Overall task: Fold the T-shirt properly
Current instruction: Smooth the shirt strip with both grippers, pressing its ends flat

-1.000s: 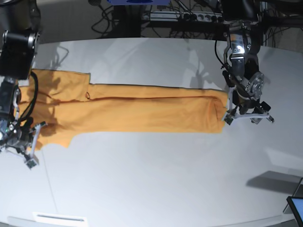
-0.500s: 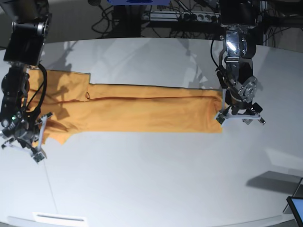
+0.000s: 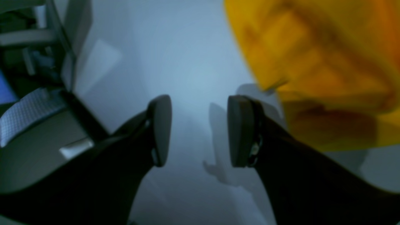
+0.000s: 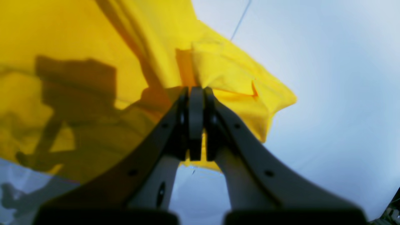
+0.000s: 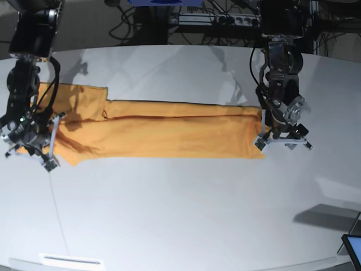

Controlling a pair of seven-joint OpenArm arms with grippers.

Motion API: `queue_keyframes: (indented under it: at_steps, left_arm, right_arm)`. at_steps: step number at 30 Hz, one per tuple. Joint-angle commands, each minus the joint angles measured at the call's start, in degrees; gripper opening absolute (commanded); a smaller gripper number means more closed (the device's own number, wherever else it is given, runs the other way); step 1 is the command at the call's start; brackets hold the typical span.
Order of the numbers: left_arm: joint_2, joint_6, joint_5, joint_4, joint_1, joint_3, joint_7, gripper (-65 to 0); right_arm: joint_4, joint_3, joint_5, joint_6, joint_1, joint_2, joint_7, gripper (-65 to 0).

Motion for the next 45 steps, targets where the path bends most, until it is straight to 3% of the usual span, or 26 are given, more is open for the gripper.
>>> queue_keyframes:
  at_steps: [1, 11, 22, 38, 40, 45]
  left_arm:
    - [-0.56, 0.71, 0.23, 1.10, -0.93, -0.22, -0.12, -36.1]
    - [-0.38, 0.71, -0.21, -3.91, -2.42, -0.22, -0.12, -36.1]
    - [-0.47, 0.71, -0.21, -4.61, -2.51, -0.22, -0.12, -36.1]
    - [-0.82, 0.71, -0.21, -4.61, -2.42, -0.39, -0.12, -36.1]
    - [-0.82, 0.71, -0.04, -4.53, -2.34, -0.31, -0.12, -36.1]
    - [-0.82, 0.71, 0.14, -4.17, -2.16, -0.66, -0.12, -36.1]
  right_arm:
    - [2.25, 0.29, -0.36, -0.07, 1.01, 0.82, -0.01, -64.9]
    - [9.73, 0.29, -0.36, -0.07, 0.04, 0.82, -5.55, -64.9]
    - [12.27, 0.29, -0.36, -0.07, -6.46, -2.78, -5.11, -64.9]
    - [11.75, 0.29, -0.53, -0.07, -11.65, -2.61, -2.38, -64.6]
    - [11.75, 0.29, -0.53, -0.07, -11.65, -2.52, -2.29, -61.2]
    - [11.75, 0.29, -4.14, -0.07, -11.30, -1.82, -2.03, -37.3]
